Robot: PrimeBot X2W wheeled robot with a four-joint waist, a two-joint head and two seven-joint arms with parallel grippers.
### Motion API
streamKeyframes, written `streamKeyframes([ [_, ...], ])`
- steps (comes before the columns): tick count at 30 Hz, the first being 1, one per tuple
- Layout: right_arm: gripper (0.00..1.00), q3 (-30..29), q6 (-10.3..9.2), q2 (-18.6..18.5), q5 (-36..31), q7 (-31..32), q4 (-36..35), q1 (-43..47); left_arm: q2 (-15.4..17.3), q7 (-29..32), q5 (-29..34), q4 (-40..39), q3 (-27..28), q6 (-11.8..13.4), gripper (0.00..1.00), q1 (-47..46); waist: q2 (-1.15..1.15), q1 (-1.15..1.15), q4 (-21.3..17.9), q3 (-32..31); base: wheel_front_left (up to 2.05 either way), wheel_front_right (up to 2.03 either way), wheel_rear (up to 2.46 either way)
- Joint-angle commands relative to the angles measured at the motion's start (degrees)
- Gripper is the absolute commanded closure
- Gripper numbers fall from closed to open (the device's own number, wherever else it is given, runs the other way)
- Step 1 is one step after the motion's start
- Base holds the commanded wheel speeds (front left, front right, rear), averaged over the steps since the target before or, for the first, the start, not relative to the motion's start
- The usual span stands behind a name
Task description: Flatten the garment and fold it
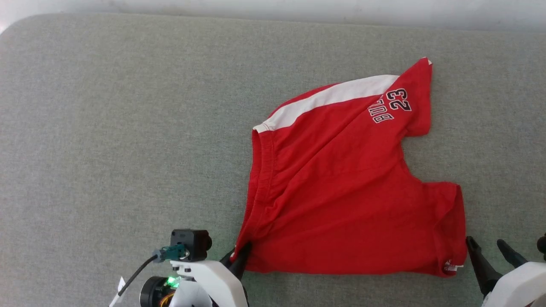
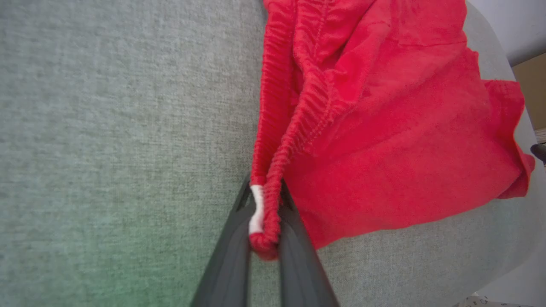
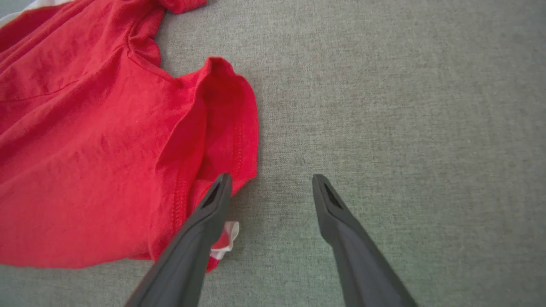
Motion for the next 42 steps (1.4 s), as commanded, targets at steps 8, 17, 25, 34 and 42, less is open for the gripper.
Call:
streamKeyframes([
  [8, 0.00, 3.43, -0.05, 0.07, 1.54, 3.60, -3.54, 2.13, -0.33, -0.87, 0.13, 0.53, -0.29, 0.07, 1.00, -0.81, 0.00, 0.00, -0.14, 1.16, 0.00, 0.00, 0.00],
  [17, 0.00, 5.95, -0.05, 0.07, 1.24, 4.92, -3.66, 2.61, -1.01, -1.84, -0.23, 1.89, -0.53, -0.41, 1.00, -1.86, 0.00, 0.00, 0.16, 2.32, 0.00, 0.00, 0.00],
  [25, 0.00, 9.36, -0.05, 0.07, -1.49, 5.20, 1.23, 1.59, -1.16, -1.81, -0.26, 1.89, -0.72, -0.27, 1.00, -2.70, 0.00, 0.00, 0.89, 2.77, 0.00, 0.00, 0.00],
  [34, 1.00, 7.85, -0.05, 0.07, 0.33, 3.85, 3.87, 0.53, -1.54, -2.78, -0.74, 2.05, -0.48, -0.23, 1.00, -2.81, 0.00, 0.00, 1.05, 2.60, 0.00, 0.00, 0.00],
  [42, 1.00, 4.19, -0.05, 0.07, 4.05, -3.19, 2.44, -4.11, -3.85, -9.23, -4.10, 0.03, 3.30, -1.35, 1.00, -2.96, 0.00, 0.00, 0.05, 0.46, 0.00, 0.00, 0.00],
])
